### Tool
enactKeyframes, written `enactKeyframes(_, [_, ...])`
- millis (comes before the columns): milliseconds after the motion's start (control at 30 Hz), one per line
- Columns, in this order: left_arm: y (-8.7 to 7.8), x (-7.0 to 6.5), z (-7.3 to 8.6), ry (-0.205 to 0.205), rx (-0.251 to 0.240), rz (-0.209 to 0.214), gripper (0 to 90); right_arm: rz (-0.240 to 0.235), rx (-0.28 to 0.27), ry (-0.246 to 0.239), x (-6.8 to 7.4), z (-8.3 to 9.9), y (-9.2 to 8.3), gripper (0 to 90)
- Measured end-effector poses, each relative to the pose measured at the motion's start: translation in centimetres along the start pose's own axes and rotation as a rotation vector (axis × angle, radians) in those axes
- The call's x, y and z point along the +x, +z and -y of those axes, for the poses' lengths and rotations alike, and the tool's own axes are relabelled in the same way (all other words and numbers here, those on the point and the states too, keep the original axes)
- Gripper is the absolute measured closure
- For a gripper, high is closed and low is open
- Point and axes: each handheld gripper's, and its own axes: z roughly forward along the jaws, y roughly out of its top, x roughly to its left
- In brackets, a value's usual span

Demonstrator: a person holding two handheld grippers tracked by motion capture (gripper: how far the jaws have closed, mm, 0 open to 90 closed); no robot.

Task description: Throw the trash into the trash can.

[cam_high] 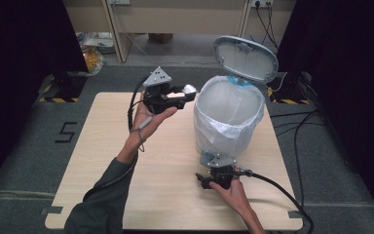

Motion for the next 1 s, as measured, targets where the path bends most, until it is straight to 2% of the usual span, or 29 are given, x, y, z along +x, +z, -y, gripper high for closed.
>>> enactKeyframes(600, [4.5, -2.7, -0.6, 0.01, 0.025, 0.063, 52.2, -0.004, 0.002, 0.0, -0.1, 0.0, 0.0, 20.2])
enactKeyframes(1000, [6.8, -3.4, -0.1, 0.016, 0.063, 0.066, 51.6, -0.005, 0.001, -0.003, -0.1, 0.0, 0.0, 20.2])
